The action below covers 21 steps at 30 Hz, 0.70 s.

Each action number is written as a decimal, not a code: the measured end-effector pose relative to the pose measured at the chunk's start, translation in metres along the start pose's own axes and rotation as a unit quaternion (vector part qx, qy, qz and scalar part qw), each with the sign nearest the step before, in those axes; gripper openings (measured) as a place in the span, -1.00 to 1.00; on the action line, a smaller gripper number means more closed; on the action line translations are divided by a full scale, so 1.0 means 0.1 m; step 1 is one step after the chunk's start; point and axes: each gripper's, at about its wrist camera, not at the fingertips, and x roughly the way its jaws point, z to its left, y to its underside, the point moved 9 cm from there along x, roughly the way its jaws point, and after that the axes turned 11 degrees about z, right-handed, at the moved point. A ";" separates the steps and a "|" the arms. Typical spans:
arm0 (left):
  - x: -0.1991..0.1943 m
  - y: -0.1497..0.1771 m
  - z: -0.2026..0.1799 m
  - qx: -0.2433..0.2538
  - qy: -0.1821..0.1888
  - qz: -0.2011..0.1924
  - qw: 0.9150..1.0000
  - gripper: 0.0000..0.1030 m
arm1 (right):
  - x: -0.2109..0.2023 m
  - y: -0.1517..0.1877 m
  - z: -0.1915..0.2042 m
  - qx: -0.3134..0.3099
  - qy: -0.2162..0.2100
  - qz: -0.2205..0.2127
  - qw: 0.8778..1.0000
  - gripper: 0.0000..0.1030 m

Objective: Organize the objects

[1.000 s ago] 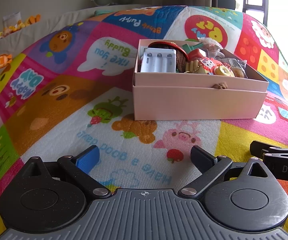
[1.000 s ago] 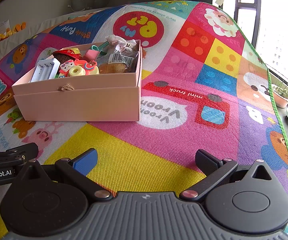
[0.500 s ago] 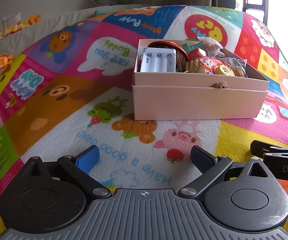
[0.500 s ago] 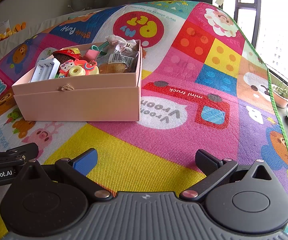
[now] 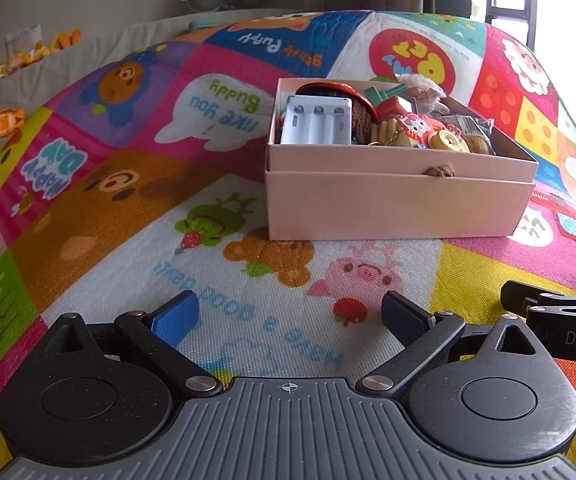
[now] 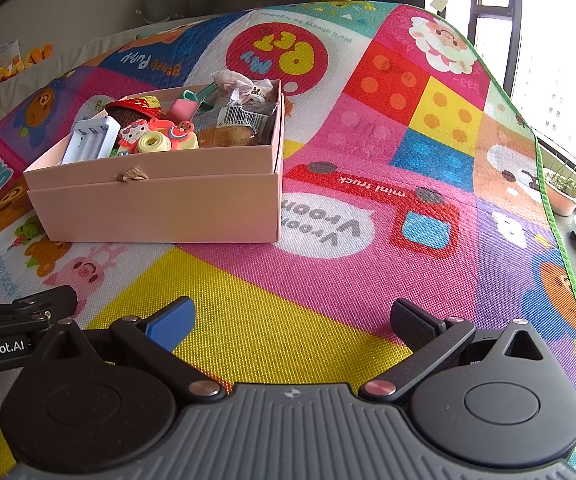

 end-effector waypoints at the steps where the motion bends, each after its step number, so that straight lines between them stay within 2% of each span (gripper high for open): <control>1: 0.00 0.00 0.00 -0.001 0.001 0.000 1.000 0.96 | 0.00 0.00 -0.01 0.000 0.000 0.000 1.000 1.00; 21: 0.01 0.00 0.00 0.001 -0.001 0.001 1.000 0.96 | 0.00 0.00 -0.01 -0.001 0.001 0.000 1.000 1.00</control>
